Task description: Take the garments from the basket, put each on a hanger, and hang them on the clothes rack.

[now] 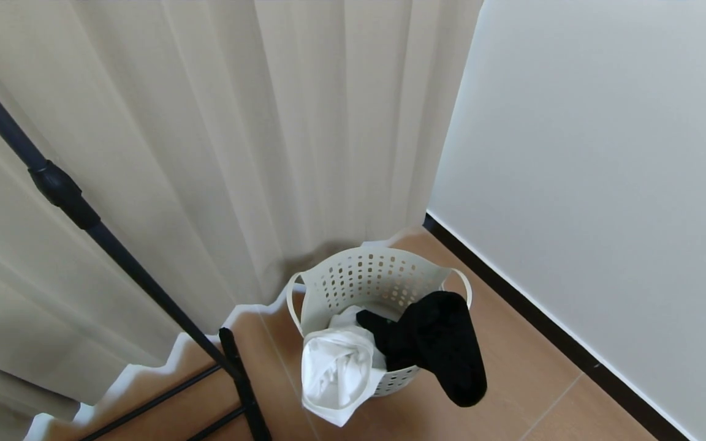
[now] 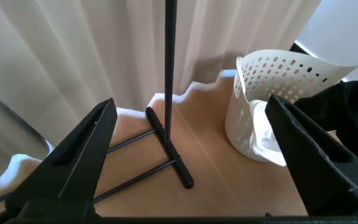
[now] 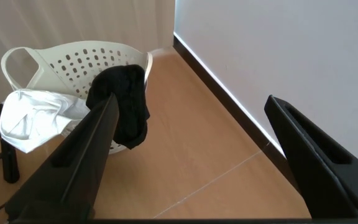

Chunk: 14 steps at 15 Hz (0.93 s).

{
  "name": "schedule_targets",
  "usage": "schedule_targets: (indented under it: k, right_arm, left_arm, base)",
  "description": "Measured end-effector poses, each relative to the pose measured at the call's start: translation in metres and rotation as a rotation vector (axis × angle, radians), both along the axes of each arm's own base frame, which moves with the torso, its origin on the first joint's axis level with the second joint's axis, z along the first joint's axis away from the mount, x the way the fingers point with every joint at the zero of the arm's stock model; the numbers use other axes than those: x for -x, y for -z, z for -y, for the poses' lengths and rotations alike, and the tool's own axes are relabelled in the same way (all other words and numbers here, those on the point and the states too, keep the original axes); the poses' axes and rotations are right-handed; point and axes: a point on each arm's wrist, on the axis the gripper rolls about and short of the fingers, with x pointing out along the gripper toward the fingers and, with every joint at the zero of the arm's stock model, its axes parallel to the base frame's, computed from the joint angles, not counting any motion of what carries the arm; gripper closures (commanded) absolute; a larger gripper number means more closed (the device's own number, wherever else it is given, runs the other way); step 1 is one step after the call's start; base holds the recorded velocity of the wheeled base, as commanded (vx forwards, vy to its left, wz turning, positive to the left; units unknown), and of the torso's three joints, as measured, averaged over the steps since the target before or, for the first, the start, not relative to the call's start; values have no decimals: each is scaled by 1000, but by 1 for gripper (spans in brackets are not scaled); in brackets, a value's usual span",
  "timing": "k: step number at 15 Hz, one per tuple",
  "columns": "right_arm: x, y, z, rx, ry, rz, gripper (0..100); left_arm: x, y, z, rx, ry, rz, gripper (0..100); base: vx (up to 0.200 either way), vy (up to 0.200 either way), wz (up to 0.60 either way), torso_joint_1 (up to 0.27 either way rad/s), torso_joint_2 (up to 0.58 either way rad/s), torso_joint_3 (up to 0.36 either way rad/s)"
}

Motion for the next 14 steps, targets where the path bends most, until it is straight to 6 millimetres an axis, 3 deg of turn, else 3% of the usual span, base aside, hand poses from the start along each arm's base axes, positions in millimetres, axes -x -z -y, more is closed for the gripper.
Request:
schedule_targets:
  k: [14]
  right_arm:
    - [0, 0, 0, 16, 0, -2, 0]
  left_arm:
    - [0, 0, 0, 1, 0, 0, 0]
  base:
    - [0, 0, 0, 2, 2, -199]
